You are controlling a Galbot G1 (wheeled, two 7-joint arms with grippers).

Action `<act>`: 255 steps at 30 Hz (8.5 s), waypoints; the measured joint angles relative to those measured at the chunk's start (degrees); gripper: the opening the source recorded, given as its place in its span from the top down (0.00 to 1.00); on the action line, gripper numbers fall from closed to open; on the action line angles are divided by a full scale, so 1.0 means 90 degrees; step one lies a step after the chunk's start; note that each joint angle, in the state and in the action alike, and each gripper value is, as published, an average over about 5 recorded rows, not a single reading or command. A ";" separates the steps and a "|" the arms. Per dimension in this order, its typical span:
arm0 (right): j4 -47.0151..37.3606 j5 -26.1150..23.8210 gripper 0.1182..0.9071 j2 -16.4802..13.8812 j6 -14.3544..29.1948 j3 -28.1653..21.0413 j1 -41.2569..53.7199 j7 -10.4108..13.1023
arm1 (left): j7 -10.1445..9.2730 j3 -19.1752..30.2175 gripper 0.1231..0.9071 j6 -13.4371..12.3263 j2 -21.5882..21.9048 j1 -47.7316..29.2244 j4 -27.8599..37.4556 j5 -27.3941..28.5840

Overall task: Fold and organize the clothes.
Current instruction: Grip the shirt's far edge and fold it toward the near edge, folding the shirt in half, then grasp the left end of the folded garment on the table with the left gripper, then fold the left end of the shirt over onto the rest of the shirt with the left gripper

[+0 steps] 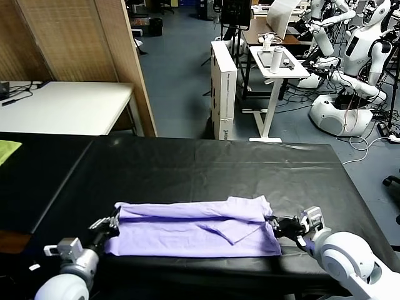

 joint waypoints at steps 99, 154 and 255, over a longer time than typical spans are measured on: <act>-0.1501 -0.0487 0.22 0.1688 -0.0001 -0.0222 0.1309 0.0146 | -0.0397 0.0367 0.25 0.1209 0.0062 -0.0912 0.0486 0.0106; -0.0758 -0.0486 0.00 0.1415 0.1241 0.0519 0.0477 -0.0210 | -0.0581 0.0322 0.05 0.1391 0.0657 -0.1726 0.0984 -0.1100; -0.0677 -0.0972 0.00 0.1781 0.1366 0.0901 -0.0135 -0.0259 | 0.0717 -0.1602 0.94 0.2214 0.1966 -0.0655 0.1189 -0.1000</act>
